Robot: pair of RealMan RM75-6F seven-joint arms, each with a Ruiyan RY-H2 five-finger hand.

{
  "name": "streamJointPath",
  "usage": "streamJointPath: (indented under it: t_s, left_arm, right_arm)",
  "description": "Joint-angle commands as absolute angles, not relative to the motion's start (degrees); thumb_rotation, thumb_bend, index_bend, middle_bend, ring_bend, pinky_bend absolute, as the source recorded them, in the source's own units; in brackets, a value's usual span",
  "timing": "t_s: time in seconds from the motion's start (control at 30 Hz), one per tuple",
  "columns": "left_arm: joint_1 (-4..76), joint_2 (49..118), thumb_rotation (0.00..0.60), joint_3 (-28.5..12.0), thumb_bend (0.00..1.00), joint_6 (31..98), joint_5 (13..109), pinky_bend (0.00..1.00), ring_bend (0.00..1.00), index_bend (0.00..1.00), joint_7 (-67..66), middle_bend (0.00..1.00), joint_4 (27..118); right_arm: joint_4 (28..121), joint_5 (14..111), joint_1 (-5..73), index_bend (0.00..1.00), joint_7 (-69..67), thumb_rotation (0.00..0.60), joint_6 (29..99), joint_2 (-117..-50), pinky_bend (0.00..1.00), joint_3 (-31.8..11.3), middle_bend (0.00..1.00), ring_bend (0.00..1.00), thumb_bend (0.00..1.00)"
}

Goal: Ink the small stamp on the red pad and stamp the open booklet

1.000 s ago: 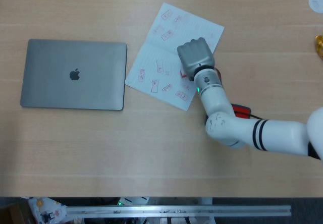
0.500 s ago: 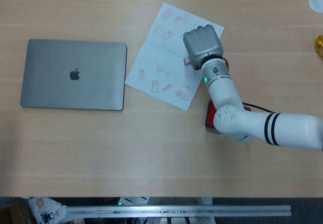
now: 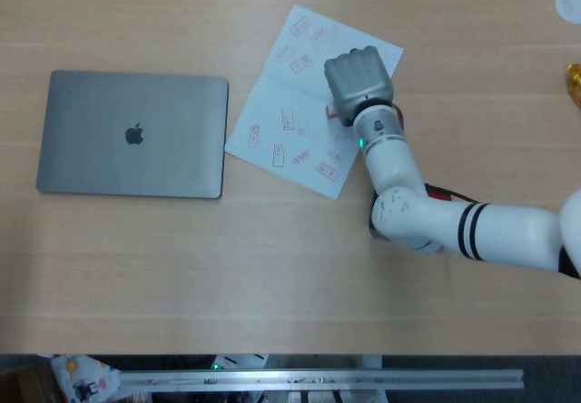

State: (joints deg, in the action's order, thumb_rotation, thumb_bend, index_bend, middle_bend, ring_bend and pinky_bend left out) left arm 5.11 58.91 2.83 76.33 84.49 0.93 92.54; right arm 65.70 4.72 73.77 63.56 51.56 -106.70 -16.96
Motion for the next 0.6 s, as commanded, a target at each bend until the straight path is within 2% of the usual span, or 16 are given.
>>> streamJointPath:
  t_s: [0.03,0.6]
  left_arm:
    - [5.06,58.83,0.600,2.85,0.30,76.40,84.51,0.29,0.29,0.32,0.95,0.29,92.62]
    - [4.79,58.57,0.600,3.01,0.30,76.47,84.53,0.29,0.29,0.32,1.57,0.29,92.34]
  right_arm:
    - [65.50,4.68,74.25,0.79,63.81,0.600,51.54,-107.26,0.32,-17.17,0.51,0.30,0.49]
    - [58.80,1.83,76.95,0.79,67.93,0.600,51.23,-112.61,0.32,-18.26,0.52,0.30,0.49]
